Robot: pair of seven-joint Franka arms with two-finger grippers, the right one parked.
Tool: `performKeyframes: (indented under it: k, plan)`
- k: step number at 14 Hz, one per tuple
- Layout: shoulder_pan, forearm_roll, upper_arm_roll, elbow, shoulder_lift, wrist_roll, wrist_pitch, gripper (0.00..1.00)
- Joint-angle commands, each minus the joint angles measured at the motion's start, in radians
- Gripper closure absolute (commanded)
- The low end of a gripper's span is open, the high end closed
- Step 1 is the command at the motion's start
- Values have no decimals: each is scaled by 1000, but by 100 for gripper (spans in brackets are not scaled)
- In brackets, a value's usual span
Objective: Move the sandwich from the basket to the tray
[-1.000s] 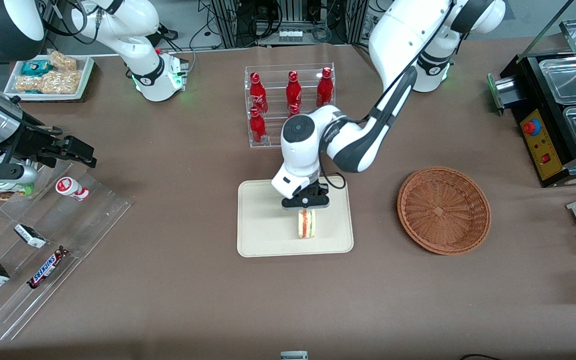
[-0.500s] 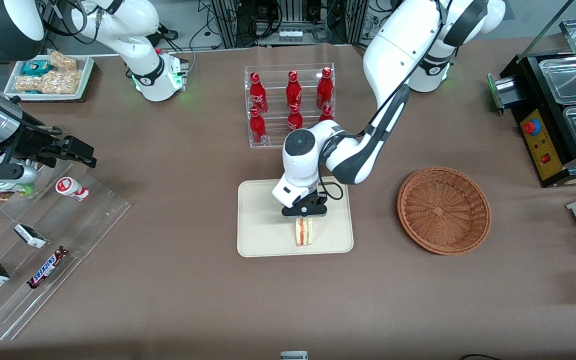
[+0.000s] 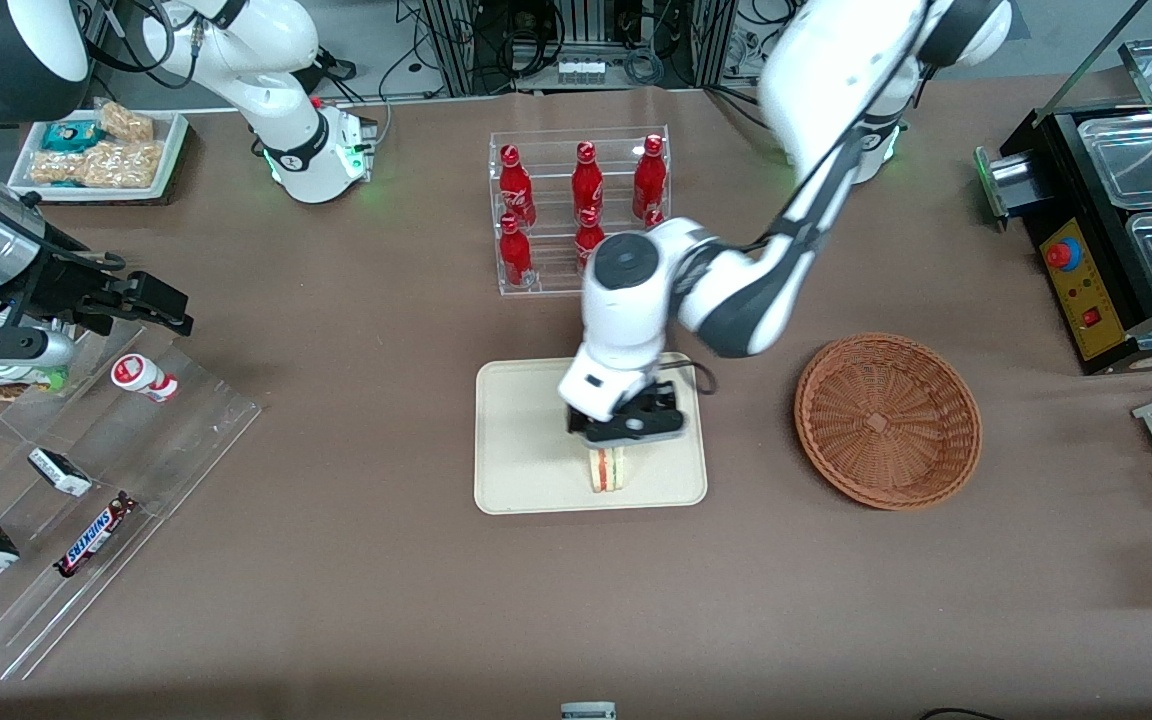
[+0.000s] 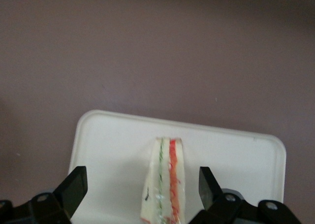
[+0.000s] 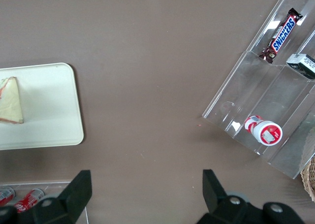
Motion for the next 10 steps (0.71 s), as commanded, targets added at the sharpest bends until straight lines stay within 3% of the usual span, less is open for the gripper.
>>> performKeyframes:
  k: [1, 6, 10]
  plan:
    - [120, -36, -10, -48, -175, 5, -152, 0]
    - [294, -52, -12, -93, -377, 119, -470, 0]
    - [421, -178, -9, -299, -612, 363, -491, 0]
